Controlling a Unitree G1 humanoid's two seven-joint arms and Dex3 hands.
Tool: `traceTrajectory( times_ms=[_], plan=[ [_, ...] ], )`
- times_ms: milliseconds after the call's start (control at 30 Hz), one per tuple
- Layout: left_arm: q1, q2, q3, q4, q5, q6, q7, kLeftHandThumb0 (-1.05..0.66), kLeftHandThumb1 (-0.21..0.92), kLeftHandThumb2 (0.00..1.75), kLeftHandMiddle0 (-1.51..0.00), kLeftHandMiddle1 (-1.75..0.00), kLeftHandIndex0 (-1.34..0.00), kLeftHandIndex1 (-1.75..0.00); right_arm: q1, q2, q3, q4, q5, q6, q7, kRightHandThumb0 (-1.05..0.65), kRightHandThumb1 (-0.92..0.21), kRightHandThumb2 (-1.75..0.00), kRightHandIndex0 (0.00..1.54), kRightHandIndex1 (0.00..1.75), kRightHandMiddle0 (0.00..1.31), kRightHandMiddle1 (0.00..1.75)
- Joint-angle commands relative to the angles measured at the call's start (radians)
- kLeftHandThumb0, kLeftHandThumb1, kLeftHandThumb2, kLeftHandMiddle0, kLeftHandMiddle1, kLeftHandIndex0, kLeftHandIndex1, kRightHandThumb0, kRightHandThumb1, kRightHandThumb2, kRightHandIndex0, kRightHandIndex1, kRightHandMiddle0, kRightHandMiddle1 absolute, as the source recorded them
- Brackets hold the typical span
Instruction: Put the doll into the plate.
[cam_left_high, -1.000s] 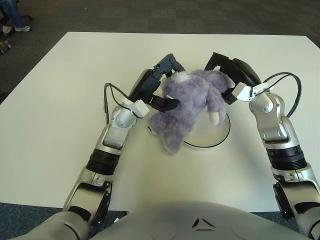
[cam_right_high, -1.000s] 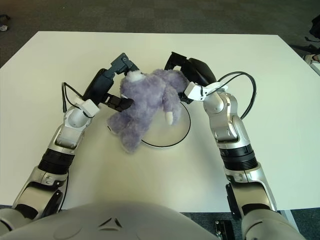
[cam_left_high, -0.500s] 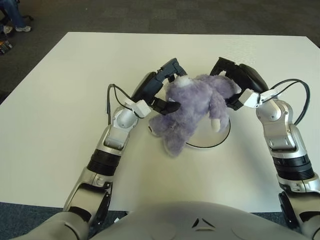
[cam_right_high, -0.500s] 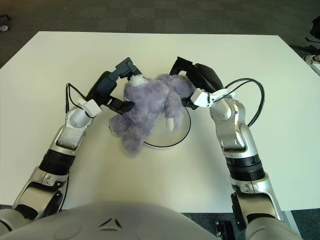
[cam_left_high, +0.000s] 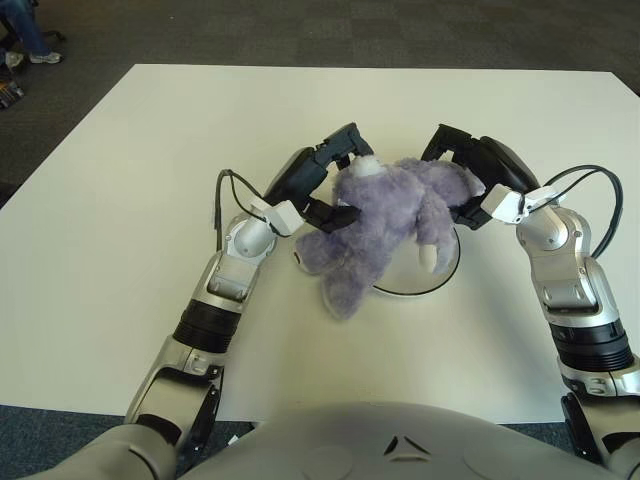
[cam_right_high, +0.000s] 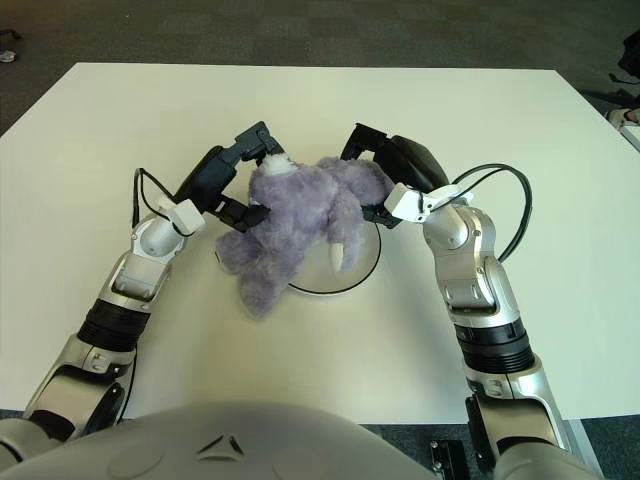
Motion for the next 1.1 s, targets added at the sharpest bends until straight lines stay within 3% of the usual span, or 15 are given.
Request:
traceTrajectory(
  times_ms=[0,133,233,333,467,567,633,867,1067],
  plan=[
    [0.002,0.012,-0.007,0.01,-0.002,0.022,-0.024,-0.01,0.43,1.11,-0.48,-1.75,-0.5,-1.52,0.003,-0.023,-0.012,-0.038,0.029,0.01,0.033,-0.01,-0.19,-1.4,0.64,1.66,0.64,1.64],
    [0.003,0.019,-0.01,0.005,-0.003,0.037,-0.04,-0.01,0.46,1.07,-0.48,-1.75,-0.47,-1.49,0.001,-0.05,-0.007,-0.048,0.025,0.031,0.074,-0.01,-0.23,-1.35,0.61,1.66,0.6,1.64],
    [0.006,0.023,-0.012,0.001,-0.005,0.049,-0.053,-0.01,0.53,1.04,-0.38,-1.75,-0.37,-1.66,-0.004,-0.073,0.0,-0.055,0.015,0.049,0.109,-0.01,-0.29,-1.29,0.57,1.67,0.56,1.65],
    [0.007,0.031,-0.014,-0.008,-0.008,0.067,-0.074,-0.01,0.58,0.99,-0.32,-1.75,-0.31,-1.71,-0.013,-0.099,0.009,-0.051,-0.003,0.041,0.128,-0.01,-0.35,-1.23,0.52,1.68,0.51,1.66],
    [0.01,0.039,-0.017,-0.02,0.0,0.079,-0.087,-0.01,0.74,0.81,-0.22,-1.75,-0.21,-1.73,-0.014,-0.125,0.009,-0.04,-0.009,0.008,0.13,0.44,-0.16,-1.49,0.72,1.73,0.24,1.39],
    [0.014,0.041,-0.017,-0.034,0.01,0.093,-0.088,-0.47,0.63,0.75,-0.14,-1.75,-0.07,-1.42,-0.013,-0.152,0.007,-0.027,-0.007,-0.028,0.137,0.51,-0.14,-1.52,0.74,1.74,0.14,1.31],
    [0.019,0.041,-0.016,-0.044,0.012,0.102,-0.088,-0.61,0.6,0.73,-0.07,-1.75,-0.03,-1.25,-0.015,-0.174,0.008,-0.017,-0.004,-0.055,0.148,0.5,-0.19,-1.45,0.7,1.74,0.08,1.29],
    [0.03,0.048,-0.017,-0.066,0.008,0.12,-0.093,-0.8,0.61,0.66,-0.01,-1.68,0.0,-0.94,-0.042,-0.247,0.001,-0.01,0.03,-0.069,0.245,0.45,-0.36,-1.24,0.57,1.73,0.01,1.14],
    [0.031,0.061,-0.017,-0.077,0.005,0.118,-0.107,-0.89,0.76,0.5,0.0,-1.46,0.0,-0.72,-0.043,-0.285,-0.061,-0.044,0.099,-0.038,0.307,0.44,-0.39,-1.2,0.54,1.73,0.0,0.97]
  ],
)
